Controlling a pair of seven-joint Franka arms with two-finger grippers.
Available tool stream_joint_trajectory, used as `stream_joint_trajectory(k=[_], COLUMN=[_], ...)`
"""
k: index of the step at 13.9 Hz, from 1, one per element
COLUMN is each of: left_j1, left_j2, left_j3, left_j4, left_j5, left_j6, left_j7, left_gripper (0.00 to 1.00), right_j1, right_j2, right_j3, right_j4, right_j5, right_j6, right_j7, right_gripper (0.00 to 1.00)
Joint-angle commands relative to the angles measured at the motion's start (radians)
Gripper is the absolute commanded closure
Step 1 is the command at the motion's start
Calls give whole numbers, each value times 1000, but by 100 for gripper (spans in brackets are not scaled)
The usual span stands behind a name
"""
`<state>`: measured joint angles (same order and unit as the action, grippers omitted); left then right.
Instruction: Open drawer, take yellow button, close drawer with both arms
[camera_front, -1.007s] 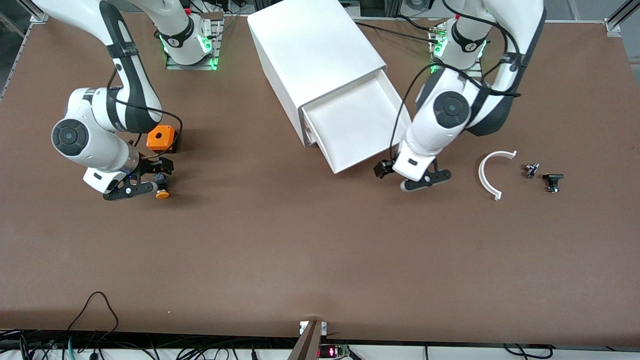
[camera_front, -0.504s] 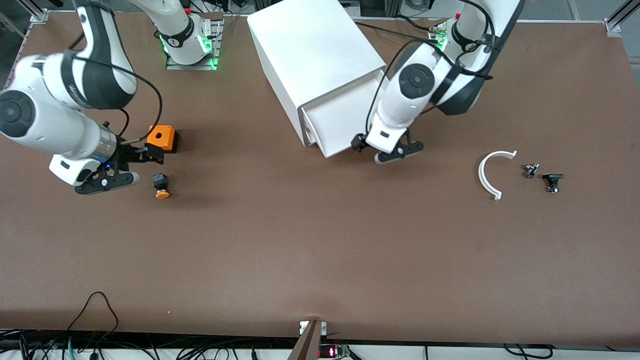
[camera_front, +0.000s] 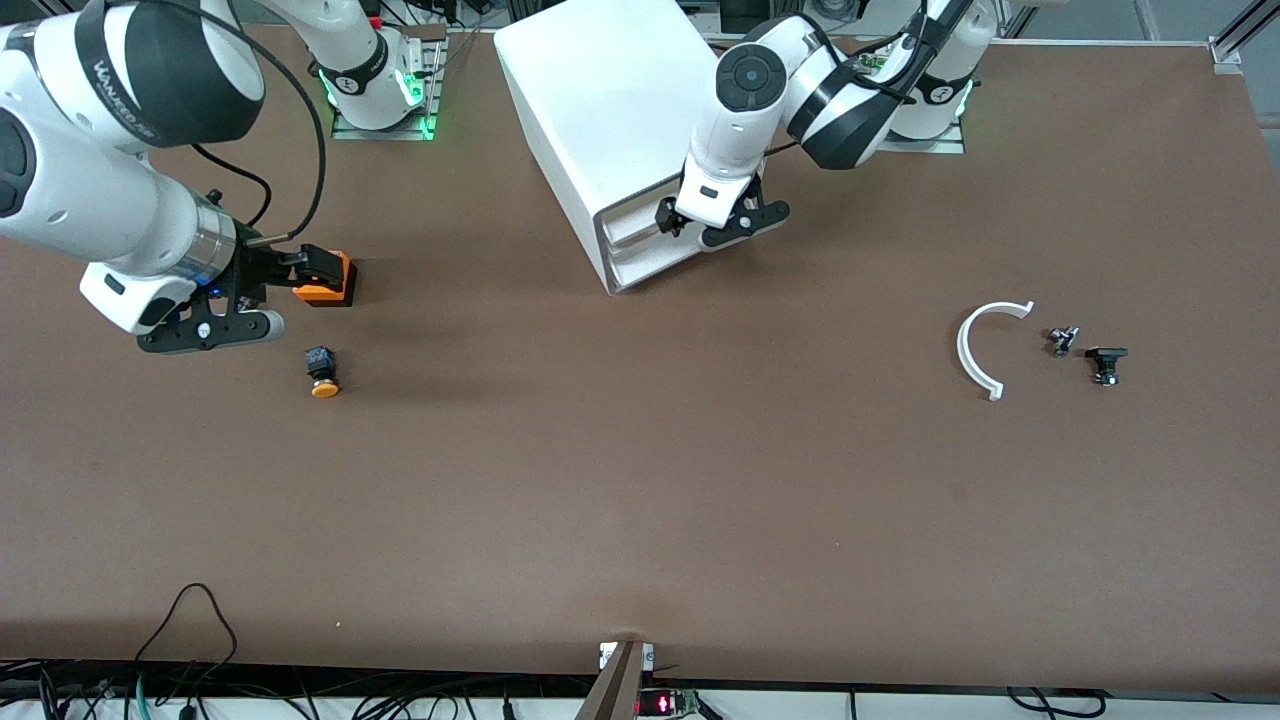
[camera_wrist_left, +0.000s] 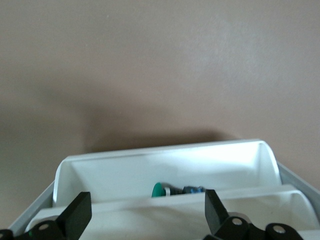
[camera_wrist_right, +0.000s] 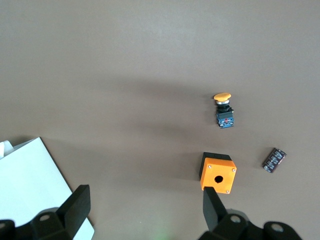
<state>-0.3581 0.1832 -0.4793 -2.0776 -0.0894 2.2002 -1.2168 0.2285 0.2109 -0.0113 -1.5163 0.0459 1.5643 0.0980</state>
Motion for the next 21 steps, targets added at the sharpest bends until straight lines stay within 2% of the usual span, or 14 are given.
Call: stream_joint_trajectory(k=[1, 3, 5, 7, 10, 11, 14, 16, 18, 21], left_j1=[7, 7, 8, 28, 111, 131, 139, 140, 148, 149], left_j2=[-27, -28, -30, -27, -22, -22, -21, -21, -43, -86], left_j3=[-45, -77, -99, -101, -85, -58, 98, 198, 289, 378], left_j4=[-19, -21, -21, -21, -15, -6, 39, 76, 118, 209], left_j5=[-15, -16, -16, -15, -4, 2, 13, 13, 10, 2], left_j6=[-40, -54, -54, -53, -40, -33, 26, 18, -52, -224], left_j7=[-19, -21, -42, -43, -27, -27, 11, 238, 453, 568], left_gripper=[0, 0, 0, 0, 0, 0, 0, 0, 0, 0], right_j1=[-38, -78, -84, -86, -87, -86, -87, -87, -87, -86], right_j2=[-24, -33, -67, -108, -168, -170, -171, -179, -205, -301], right_j3=[34, -10, -90, -117, -154, -154, -164, -193, -193, -193], right_j4=[25, 27, 27, 27, 12, 2, -27, -56, -99, -249], right_j5=[-105, -139, -126, -132, -126, -124, -94, -66, -66, -73], right_j6=[-29, -20, -30, -30, -66, -66, -46, -43, -26, 89], right_j7=[17, 14, 11, 9, 14, 14, -70, -126, -126, -127], right_gripper=[0, 0, 0, 0, 0, 0, 0, 0, 0, 0])
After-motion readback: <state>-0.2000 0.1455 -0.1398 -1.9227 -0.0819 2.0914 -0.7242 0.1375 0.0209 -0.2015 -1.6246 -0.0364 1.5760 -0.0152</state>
